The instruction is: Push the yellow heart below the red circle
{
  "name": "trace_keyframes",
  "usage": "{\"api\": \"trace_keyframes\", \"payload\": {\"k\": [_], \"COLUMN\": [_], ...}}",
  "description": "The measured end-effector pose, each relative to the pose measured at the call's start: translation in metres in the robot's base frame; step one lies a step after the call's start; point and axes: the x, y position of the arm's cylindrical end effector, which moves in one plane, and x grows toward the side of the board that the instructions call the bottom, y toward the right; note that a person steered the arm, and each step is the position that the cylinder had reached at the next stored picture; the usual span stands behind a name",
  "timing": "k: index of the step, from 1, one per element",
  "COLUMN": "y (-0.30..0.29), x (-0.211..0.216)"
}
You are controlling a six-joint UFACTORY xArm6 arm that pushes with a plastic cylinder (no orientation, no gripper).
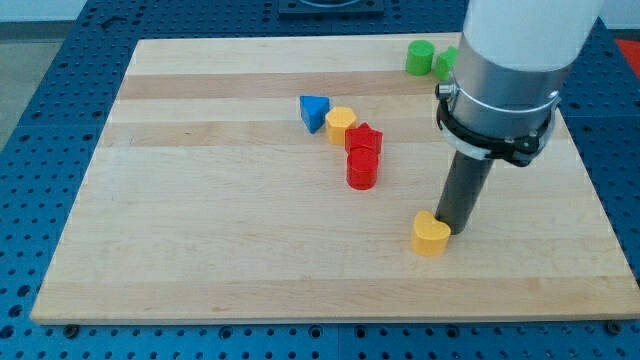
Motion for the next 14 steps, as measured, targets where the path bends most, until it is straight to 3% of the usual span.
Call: {"api": "trace_keyframes", "payload": {"k": [2,5,7,8,10,14], "y": [0.0,0.001,0.027,-0.002,-0.067,-0.104], "x": [-0.076,-0.08,-0.003,0.022,0.031,0.077]}}
